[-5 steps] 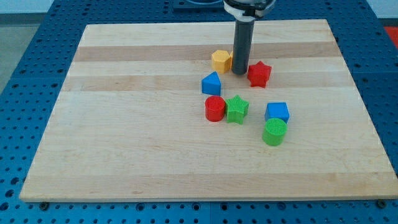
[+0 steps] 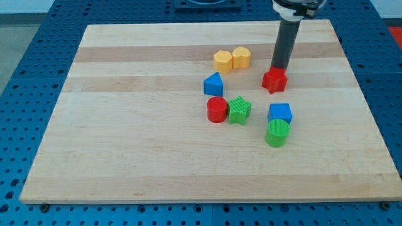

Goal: Slightly push the red star to the top side of the board

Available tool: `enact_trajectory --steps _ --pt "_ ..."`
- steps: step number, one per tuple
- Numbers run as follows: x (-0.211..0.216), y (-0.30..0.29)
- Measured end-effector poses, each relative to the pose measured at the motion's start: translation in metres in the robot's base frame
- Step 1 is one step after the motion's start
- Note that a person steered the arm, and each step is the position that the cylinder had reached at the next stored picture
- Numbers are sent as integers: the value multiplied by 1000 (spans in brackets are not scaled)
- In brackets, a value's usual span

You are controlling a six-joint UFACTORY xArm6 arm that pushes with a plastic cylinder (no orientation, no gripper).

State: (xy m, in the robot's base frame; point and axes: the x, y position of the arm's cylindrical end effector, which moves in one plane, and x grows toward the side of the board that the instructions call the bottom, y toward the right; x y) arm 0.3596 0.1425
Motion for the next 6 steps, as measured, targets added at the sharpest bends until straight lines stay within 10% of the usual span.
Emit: enact_trajectory --steps 6 --pt "11 -31"
